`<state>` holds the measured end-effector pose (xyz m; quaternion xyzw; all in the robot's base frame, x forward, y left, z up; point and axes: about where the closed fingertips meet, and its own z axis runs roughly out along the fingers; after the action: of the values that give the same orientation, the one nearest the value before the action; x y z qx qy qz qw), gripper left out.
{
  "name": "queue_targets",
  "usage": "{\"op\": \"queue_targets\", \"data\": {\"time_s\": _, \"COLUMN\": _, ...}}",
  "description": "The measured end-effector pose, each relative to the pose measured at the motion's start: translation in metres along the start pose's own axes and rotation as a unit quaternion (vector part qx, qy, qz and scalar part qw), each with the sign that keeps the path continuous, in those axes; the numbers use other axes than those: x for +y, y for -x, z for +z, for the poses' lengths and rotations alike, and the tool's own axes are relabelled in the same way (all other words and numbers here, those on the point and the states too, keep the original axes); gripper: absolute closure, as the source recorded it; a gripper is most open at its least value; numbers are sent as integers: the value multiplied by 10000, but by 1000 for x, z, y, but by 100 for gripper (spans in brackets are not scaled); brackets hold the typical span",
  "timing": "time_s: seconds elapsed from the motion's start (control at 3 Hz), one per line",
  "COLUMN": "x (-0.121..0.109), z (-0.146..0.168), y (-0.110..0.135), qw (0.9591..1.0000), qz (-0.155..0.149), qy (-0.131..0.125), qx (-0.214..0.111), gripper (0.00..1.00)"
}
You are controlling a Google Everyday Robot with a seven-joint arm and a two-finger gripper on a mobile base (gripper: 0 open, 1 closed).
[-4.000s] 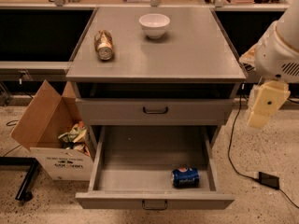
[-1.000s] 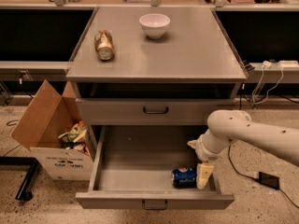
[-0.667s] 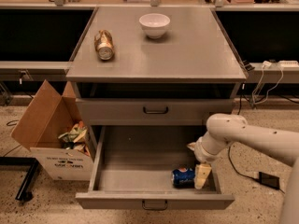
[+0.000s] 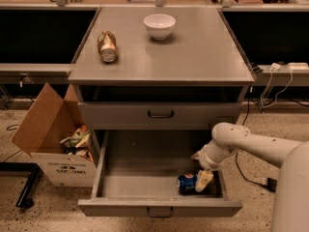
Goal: Pick pepsi can from middle drawer and place on counter
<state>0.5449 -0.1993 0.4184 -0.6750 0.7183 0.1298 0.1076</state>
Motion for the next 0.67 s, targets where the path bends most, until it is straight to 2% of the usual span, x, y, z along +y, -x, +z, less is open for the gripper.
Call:
{"op": "queue_targets", "data": {"time_s": 0.33, "x": -6, "z": 16, "y": -2, "qw": 10000, "qz": 31, "qy": 90, "qx": -27, "gripper": 21}}
{"op": "queue_targets", "data": {"time_s": 0.67, "x": -5, "z": 31, "y": -3, "qw": 9997, "qz": 40, "qy": 230, "qx": -25, "gripper": 19}}
